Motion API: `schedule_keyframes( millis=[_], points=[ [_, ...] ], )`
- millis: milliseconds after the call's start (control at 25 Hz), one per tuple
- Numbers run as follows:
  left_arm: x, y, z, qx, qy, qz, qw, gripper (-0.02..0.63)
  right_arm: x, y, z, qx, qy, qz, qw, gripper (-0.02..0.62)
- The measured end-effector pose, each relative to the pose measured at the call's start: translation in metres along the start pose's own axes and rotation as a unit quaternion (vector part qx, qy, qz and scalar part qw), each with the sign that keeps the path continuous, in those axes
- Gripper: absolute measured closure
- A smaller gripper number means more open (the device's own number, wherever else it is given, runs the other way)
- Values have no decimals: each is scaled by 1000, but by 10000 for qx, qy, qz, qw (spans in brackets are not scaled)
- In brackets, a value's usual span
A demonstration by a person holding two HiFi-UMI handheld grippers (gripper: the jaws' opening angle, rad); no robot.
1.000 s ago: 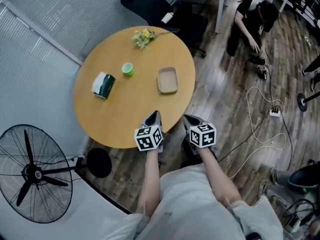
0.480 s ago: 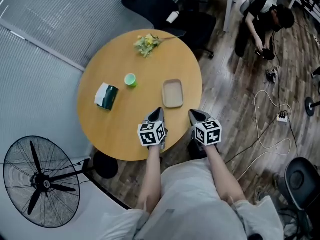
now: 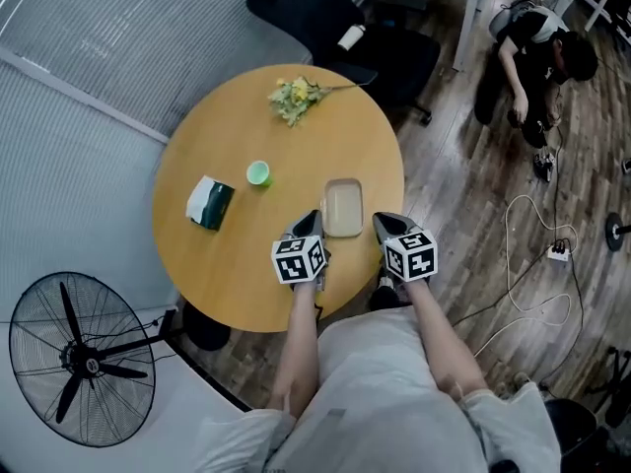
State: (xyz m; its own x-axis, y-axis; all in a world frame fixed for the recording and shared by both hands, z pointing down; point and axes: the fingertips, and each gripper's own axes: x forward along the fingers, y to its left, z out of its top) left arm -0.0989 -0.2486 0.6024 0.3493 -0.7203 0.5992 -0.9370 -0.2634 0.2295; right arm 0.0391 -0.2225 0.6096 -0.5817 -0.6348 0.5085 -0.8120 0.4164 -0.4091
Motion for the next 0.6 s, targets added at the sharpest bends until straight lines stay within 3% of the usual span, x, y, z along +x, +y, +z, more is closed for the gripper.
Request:
schedule_keyframes(
  millis=[600],
  points=[
    [30,29,10,-11,267,211,9994,569,49,-10,12,-217,370,365,9984,596]
  ],
)
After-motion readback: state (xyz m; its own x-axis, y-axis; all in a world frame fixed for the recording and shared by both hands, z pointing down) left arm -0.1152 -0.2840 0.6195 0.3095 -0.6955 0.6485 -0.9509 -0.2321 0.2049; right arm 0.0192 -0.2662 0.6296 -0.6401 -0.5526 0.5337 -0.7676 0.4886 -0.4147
